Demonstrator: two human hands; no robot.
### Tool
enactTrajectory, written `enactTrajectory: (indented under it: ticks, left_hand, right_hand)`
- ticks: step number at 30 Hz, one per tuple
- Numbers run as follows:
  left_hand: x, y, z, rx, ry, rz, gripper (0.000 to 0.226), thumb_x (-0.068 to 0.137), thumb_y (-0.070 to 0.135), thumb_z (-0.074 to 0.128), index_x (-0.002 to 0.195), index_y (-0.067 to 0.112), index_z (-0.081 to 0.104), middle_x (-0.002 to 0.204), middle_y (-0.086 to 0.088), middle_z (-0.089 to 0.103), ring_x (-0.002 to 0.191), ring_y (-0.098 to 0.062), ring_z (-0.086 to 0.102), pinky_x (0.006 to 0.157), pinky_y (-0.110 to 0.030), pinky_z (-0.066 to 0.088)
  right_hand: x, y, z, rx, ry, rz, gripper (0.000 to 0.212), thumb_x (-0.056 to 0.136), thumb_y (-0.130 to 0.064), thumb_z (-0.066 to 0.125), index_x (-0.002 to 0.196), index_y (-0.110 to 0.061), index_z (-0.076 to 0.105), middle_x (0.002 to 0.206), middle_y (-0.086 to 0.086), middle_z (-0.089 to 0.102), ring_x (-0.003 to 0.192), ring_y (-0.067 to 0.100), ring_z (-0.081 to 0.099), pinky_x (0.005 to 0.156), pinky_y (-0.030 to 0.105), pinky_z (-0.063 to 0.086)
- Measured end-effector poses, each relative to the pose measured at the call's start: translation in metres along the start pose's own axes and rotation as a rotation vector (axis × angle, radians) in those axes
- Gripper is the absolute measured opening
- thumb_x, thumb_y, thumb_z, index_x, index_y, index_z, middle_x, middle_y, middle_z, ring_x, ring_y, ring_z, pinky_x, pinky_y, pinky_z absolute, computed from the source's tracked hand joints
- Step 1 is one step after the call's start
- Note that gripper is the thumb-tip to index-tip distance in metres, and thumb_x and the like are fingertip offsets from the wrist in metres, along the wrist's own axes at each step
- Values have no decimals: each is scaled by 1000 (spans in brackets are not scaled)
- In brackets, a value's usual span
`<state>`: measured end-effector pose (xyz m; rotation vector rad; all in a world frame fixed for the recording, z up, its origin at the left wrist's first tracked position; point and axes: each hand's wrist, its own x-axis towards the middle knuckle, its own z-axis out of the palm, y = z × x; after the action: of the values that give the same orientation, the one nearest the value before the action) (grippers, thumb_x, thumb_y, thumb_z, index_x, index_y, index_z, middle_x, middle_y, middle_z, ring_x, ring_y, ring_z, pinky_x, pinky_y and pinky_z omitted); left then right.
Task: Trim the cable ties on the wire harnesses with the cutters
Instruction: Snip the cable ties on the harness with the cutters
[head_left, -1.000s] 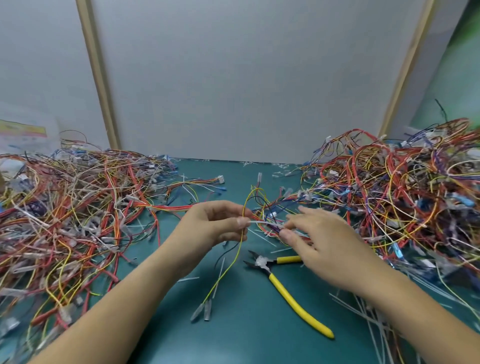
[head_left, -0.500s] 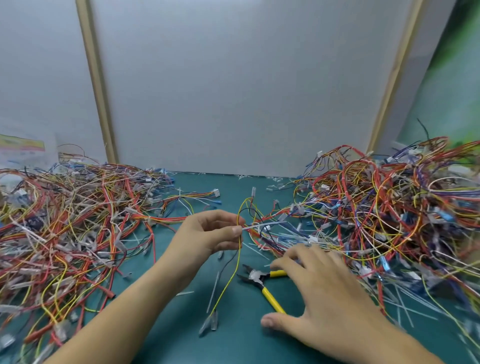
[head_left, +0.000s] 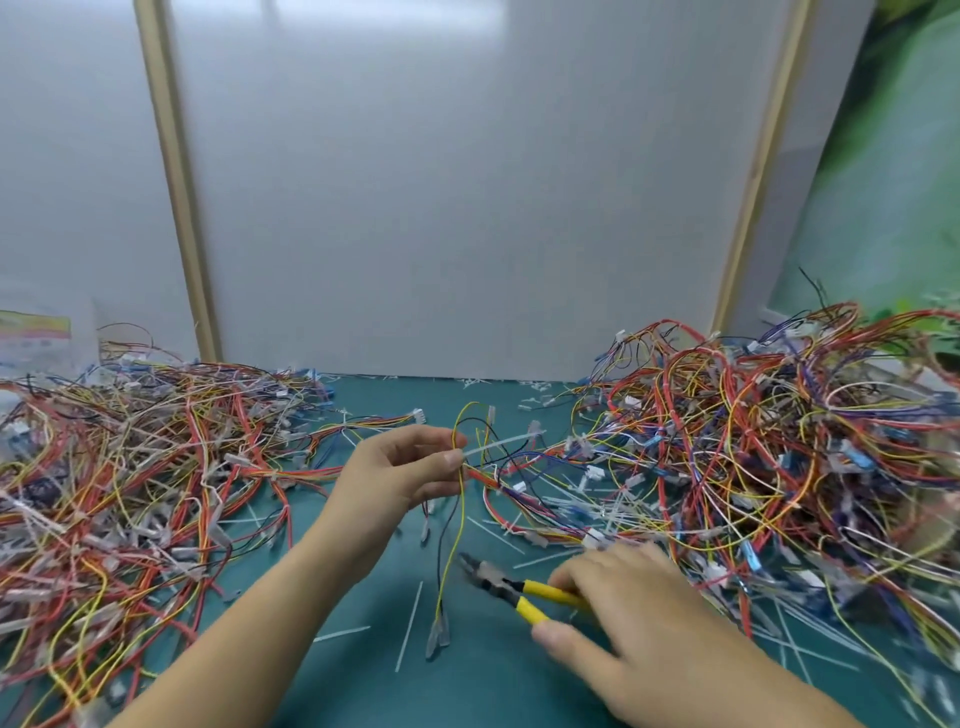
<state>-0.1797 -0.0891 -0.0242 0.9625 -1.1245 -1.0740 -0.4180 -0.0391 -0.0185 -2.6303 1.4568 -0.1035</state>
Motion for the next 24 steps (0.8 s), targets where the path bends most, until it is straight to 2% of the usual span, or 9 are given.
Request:
enactTrajectory:
  ticks: [2,5,7,10,13,14,16,18,24]
  left_hand:
    - [-1,-5,-3,-27,14,3,14,85,0,70,91,9,79,85,-9,72,76,-19,70,69,-21,56]
    - [-2,-10,-6,-30,24,20,15,85,3,71,94,11,79,88,-10,73,79,-19,70,70,-21,56]
    - [-4,-12,-5,-27,27,30,15,83,6,73,94,13,79,87,-9,73,79,-19,70,70,-21,56]
    - [-6,-11,-3,-39,14,33,20,74,14,76,93,10,78,84,-8,72,77,-19,68,69,-22,55]
    - [-6,-11,-2,-35,-7,22,25,67,8,84,90,8,78,82,-9,70,75,-20,68,68,-23,55]
    - [-6,-11,-1,-36,-12,22,23,66,5,83,89,8,78,81,-8,69,74,-20,67,67,-23,55]
    - [-6,-10,0,-42,-19,27,17,69,7,75,85,10,78,78,-7,68,71,-19,67,66,-22,55]
    - [-6,-9,1,-36,-28,31,19,68,5,73,85,11,78,78,-8,68,70,-21,67,66,-22,55]
    - [-9,-6,1,-9,-29,50,23,69,2,74,91,10,77,84,-12,69,74,-25,68,68,-23,55]
  right_hand:
    - [-2,4,-9,383,25,7,45,80,-76,39,106,-43,56,98,-14,64,96,4,55,92,33,46]
    - [2,7,-12,788,93,-20,30,86,-62,46,101,-43,63,103,-10,70,96,7,66,94,37,50]
    - [11,4,-10,986,125,-32,32,87,-55,46,100,-36,69,107,-7,72,99,12,69,98,40,50]
    - [28,-6,-6,1239,183,17,36,91,-48,57,102,-19,74,102,7,76,93,29,72,92,43,56]
    - [37,-8,8,1311,207,67,52,84,-46,46,105,-6,71,97,14,75,90,38,71,85,43,56]
    - [38,-8,12,1332,199,86,51,84,-47,50,105,-6,71,95,14,75,86,37,71,83,43,56]
    - [39,-5,17,1363,165,107,41,85,-46,61,104,-11,74,91,12,75,78,33,71,75,39,57]
    - [39,-3,20,1370,138,107,47,82,-51,49,101,-19,77,86,8,73,72,29,69,67,35,57]
    - [36,-2,27,1181,131,71,44,82,-61,45,87,-27,72,75,0,67,62,18,62,62,33,51]
